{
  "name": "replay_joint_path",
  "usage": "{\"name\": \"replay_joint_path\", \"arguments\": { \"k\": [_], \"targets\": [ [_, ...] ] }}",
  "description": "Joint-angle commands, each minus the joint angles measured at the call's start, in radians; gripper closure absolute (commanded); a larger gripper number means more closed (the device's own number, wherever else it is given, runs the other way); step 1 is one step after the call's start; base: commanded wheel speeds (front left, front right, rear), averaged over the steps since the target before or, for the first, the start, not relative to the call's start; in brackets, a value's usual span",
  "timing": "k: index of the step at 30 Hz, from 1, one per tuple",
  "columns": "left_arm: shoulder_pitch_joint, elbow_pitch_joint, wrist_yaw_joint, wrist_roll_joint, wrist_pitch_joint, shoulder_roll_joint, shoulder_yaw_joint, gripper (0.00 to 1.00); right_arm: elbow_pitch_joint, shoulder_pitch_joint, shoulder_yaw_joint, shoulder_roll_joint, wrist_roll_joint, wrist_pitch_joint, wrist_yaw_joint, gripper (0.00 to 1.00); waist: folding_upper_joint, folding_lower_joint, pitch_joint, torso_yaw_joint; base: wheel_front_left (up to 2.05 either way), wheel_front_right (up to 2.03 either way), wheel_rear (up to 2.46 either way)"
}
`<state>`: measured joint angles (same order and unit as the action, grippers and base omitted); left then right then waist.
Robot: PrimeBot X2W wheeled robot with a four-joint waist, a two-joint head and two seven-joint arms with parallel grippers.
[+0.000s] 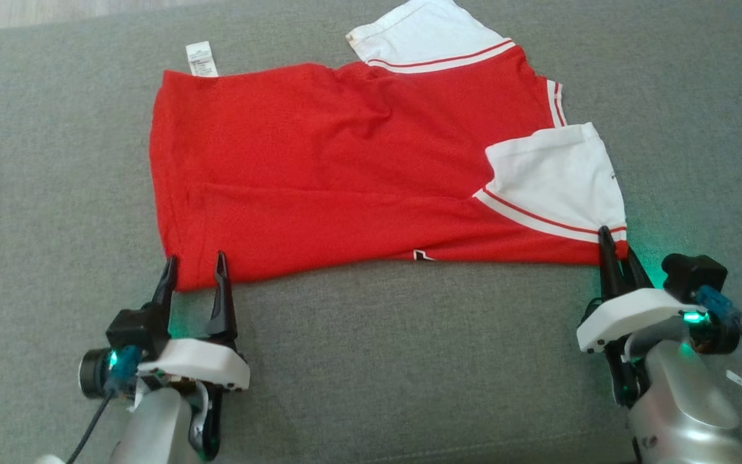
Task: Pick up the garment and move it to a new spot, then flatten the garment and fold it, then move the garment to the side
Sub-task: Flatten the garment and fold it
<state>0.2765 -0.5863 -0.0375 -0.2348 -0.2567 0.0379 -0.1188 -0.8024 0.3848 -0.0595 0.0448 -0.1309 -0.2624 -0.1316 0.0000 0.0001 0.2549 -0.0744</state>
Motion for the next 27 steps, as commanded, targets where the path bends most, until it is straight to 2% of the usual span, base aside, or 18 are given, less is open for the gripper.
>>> {"name": "replay_joint_path", "arguments": {
  "k": [1, 9, 10, 11, 12, 18, 27],
  "targets": [
    [0.040, 0.002, -0.010, 0.007, -0.005, 0.012, 0.040, 0.00, 0.019, 0.021, 0.027, 0.007, -0.002, 0.001, 0.001, 1.00, 0.0000, -0.0001, 0.002, -0.003, 0.00, 0.00, 0.00],
    [0.064, -0.087, -0.027, -0.021, -0.005, 0.012, 0.040, 0.02, 0.022, 0.024, 0.034, 0.006, -0.005, 0.001, 0.001, 1.00, 0.0000, -0.0001, 0.003, -0.006, 0.00, 0.00, 0.00],
    [0.065, -0.098, -0.030, -0.024, -0.005, 0.012, 0.034, 0.33, 0.022, 0.024, 0.033, 0.006, -0.005, 0.001, 0.001, 1.00, 0.0000, -0.0001, 0.003, -0.005, 0.00, 0.00, 0.00],
    [0.068, -0.105, -0.031, -0.028, -0.005, 0.012, 0.031, 0.56, 0.022, 0.025, 0.033, 0.006, -0.005, 0.001, 0.001, 1.00, 0.0000, -0.0001, 0.002, -0.004, 0.00, 0.00, 0.00],
    [0.070, -0.109, -0.032, -0.032, -0.005, 0.012, 0.029, 1.00, 0.022, 0.025, 0.033, 0.006, -0.006, 0.001, 0.001, 1.00, 0.0000, -0.0001, 0.001, -0.003, 0.00, 0.00, 0.00],
    [0.052, -0.020, -0.033, -0.044, -0.005, 0.012, 0.044, 1.00, 0.036, 0.022, 0.029, 0.006, -0.018, 0.001, 0.001, 1.00, 0.0000, -0.0001, -0.019, 0.007, 0.00, 0.00, 0.00],
    [-0.124, 0.170, -0.011, -0.106, -0.005, 0.012, 0.061, 1.00, 0.069, -0.048, 0.003, 0.009, -0.041, 0.001, 0.001, 1.00, 0.0000, -0.0001, -0.154, 0.046, 0.00, 0.00, 0.00]
  ]
}}
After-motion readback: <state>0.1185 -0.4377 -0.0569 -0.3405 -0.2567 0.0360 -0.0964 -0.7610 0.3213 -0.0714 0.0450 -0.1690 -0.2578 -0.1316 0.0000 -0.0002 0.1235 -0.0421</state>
